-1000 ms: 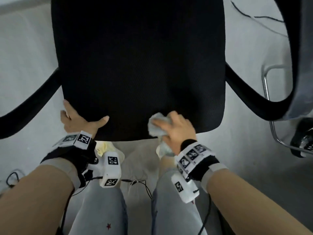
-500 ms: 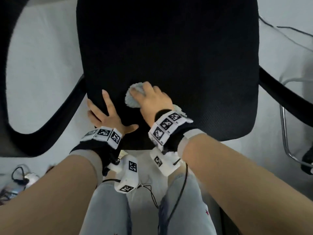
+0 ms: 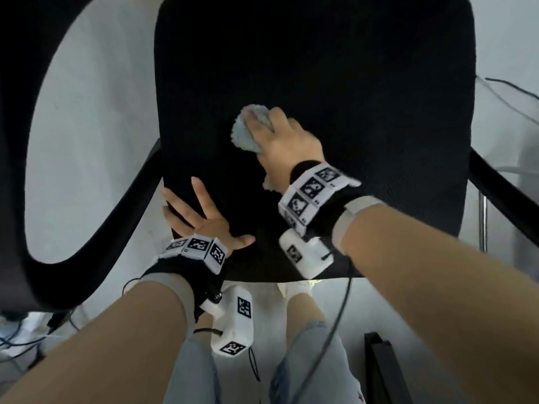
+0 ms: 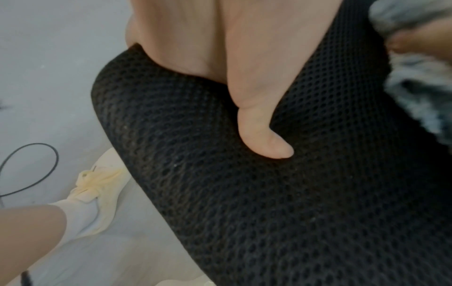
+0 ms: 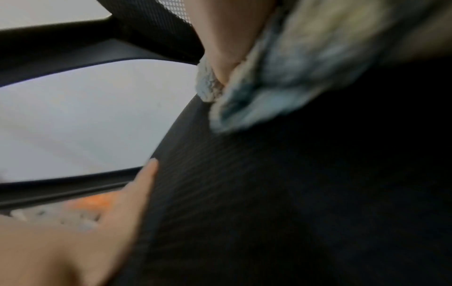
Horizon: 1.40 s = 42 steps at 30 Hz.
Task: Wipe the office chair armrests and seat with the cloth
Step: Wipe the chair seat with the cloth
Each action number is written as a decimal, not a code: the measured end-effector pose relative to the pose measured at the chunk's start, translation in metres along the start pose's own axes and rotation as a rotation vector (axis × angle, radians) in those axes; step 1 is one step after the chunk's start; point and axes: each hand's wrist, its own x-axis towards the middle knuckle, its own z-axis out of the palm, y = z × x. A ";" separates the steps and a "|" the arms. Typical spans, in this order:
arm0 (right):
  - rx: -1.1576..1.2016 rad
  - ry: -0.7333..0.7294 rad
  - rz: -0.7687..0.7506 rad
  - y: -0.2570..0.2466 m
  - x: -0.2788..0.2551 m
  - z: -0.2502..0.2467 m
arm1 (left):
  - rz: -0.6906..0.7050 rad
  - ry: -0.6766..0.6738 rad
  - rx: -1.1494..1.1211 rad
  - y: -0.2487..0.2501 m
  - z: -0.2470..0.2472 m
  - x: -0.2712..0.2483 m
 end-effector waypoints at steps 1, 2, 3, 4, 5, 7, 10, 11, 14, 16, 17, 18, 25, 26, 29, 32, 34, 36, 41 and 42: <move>-0.101 0.009 -0.016 0.011 -0.001 -0.014 | -0.012 0.004 -0.017 0.002 -0.001 -0.001; -0.126 -0.058 0.027 0.031 0.002 -0.029 | -0.020 -0.013 -0.020 0.004 -0.001 -0.001; -0.155 -0.058 0.148 0.060 0.008 -0.044 | -0.035 -0.047 -0.016 0.005 -0.001 -0.001; -0.131 -0.024 0.298 0.086 0.014 -0.060 | -0.048 -0.074 -0.018 0.006 0.001 0.001; -0.110 0.021 0.449 0.104 0.018 -0.068 | -0.060 -0.095 -0.028 0.007 -0.003 0.001; -0.104 0.079 0.654 0.099 0.022 -0.061 | -0.065 -0.059 -0.044 0.007 0.002 0.005; 0.010 -0.123 0.479 0.019 0.004 -0.014 | -0.002 0.335 -0.040 0.005 0.011 0.004; 0.002 -0.141 0.301 -0.011 -0.008 0.002 | 0.033 0.342 -0.046 0.005 0.016 0.007; -0.047 -0.261 -0.163 -0.041 -0.040 0.013 | -0.033 0.296 -0.075 0.010 0.013 -0.002; -0.077 -0.275 -0.182 -0.001 -0.023 -0.003 | -0.098 0.157 -0.054 0.010 0.010 -0.005; -0.089 -0.220 -0.080 0.026 -0.011 -0.015 | -0.099 0.017 -0.032 0.007 0.011 -0.003; -0.095 -0.141 0.074 0.053 -0.001 -0.032 | -0.106 -0.055 -0.061 0.007 0.011 -0.001; 0.112 -0.074 0.561 0.030 0.013 -0.026 | -0.031 0.084 -0.071 0.006 0.015 0.000; 0.083 -0.158 0.350 0.000 0.001 -0.009 | -0.018 0.139 -0.059 0.004 0.020 0.002; -0.028 -0.258 -0.149 -0.038 -0.039 0.010 | -0.040 0.365 -0.039 0.000 0.020 -0.002; -0.043 -0.155 -0.009 0.019 -0.015 -0.016 | -0.044 0.039 -0.071 0.002 0.017 -0.006; -0.045 -0.049 0.286 0.072 0.005 -0.044 | -0.036 -0.045 -0.088 0.001 0.013 -0.003; 0.045 0.084 0.536 0.092 0.014 -0.067 | -0.025 -0.031 -0.104 -0.001 0.012 0.002; -0.002 -0.045 0.363 0.028 -0.002 -0.024 | 0.015 0.030 -0.077 -0.003 0.011 0.001; -0.016 -0.103 0.234 0.013 -0.014 -0.016 | 0.022 0.058 -0.066 -0.003 0.011 0.000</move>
